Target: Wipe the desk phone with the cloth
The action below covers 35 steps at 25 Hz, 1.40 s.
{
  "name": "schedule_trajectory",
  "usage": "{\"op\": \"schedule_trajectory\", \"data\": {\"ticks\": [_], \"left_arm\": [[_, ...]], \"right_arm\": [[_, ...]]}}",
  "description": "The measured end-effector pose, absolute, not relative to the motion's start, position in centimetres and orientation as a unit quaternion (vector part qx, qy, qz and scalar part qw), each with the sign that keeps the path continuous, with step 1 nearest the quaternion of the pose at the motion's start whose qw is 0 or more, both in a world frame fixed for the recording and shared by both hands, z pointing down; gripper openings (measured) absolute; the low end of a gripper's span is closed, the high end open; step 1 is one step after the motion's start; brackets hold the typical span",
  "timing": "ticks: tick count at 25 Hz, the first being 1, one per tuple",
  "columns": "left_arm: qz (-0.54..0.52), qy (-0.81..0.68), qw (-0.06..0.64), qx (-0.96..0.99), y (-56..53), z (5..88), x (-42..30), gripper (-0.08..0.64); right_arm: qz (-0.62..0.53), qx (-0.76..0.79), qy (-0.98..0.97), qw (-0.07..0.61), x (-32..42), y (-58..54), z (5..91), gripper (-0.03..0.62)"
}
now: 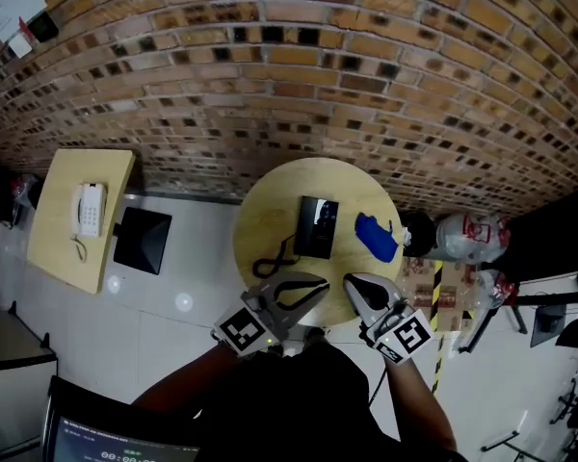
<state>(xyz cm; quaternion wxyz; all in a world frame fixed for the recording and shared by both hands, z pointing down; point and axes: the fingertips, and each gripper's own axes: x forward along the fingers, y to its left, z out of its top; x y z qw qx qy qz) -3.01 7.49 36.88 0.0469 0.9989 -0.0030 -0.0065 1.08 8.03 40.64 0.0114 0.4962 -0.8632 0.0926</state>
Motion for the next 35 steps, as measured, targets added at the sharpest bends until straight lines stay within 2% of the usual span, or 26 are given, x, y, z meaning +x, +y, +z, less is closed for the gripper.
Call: {"op": "schedule_trajectory", "data": {"ticks": [5, 9, 35], "left_arm": [[-0.010, 0.009, 0.039, 0.999, 9.1, 36.2, -5.3, 0.017], [-0.017, 0.016, 0.038, 0.999, 10.0, 35.8, -6.7, 0.017], [-0.017, 0.025, 0.031, 0.999, 11.3, 35.2, -7.4, 0.017]], "right_arm": [[0.082, 0.508, -0.857, -0.020, -2.3, 10.4, 38.1, 0.000], [0.060, 0.520, -0.852, -0.012, -4.3, 11.8, 37.2, 0.000], [0.058, 0.516, -0.854, -0.010, -5.8, 12.3, 36.7, 0.000]]}}
